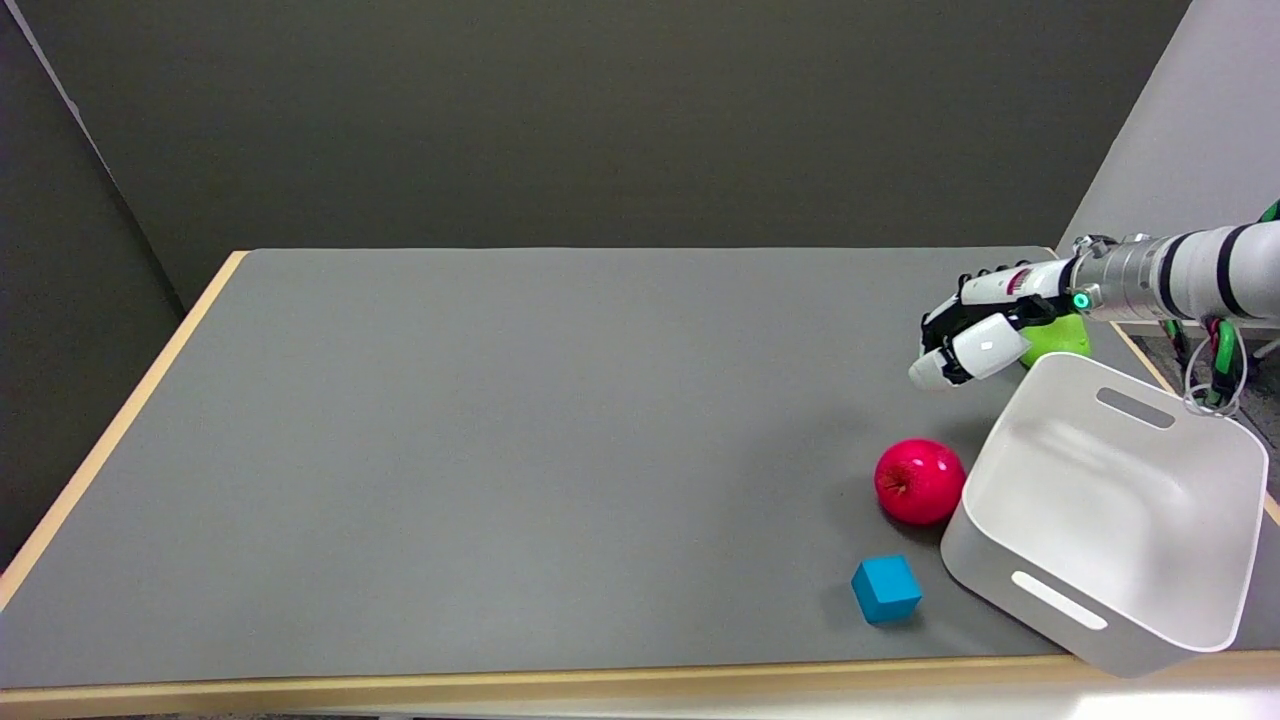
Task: Pick up the red apple.
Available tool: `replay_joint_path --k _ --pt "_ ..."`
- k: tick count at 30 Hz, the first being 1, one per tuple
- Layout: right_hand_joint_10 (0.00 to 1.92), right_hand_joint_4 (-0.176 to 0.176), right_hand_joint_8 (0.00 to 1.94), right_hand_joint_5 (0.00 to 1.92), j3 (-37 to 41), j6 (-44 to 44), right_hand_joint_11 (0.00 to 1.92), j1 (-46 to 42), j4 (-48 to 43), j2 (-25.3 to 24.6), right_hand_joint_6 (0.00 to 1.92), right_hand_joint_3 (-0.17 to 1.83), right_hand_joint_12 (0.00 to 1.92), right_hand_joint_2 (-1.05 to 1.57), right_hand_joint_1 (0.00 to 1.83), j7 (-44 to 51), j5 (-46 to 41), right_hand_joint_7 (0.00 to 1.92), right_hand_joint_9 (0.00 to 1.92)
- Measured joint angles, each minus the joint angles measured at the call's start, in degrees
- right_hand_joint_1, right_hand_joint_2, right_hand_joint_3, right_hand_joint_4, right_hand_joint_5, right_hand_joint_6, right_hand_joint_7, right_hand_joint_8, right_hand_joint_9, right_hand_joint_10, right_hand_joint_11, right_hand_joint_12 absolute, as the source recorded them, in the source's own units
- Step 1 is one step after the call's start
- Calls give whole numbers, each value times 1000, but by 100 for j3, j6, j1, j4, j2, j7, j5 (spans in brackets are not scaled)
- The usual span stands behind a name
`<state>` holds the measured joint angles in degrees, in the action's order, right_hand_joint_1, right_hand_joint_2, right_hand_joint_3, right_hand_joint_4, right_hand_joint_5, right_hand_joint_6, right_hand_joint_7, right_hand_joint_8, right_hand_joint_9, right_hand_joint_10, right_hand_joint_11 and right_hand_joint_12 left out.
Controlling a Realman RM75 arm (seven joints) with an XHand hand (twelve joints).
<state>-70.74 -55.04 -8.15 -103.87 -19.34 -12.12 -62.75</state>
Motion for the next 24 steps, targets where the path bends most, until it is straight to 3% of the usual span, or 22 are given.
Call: replay_joint_path --k 24 --pt "798 8 507 344 -188 -874 135 431 -10 -399 643 879 1309 531 159 -185 -203 391 203"
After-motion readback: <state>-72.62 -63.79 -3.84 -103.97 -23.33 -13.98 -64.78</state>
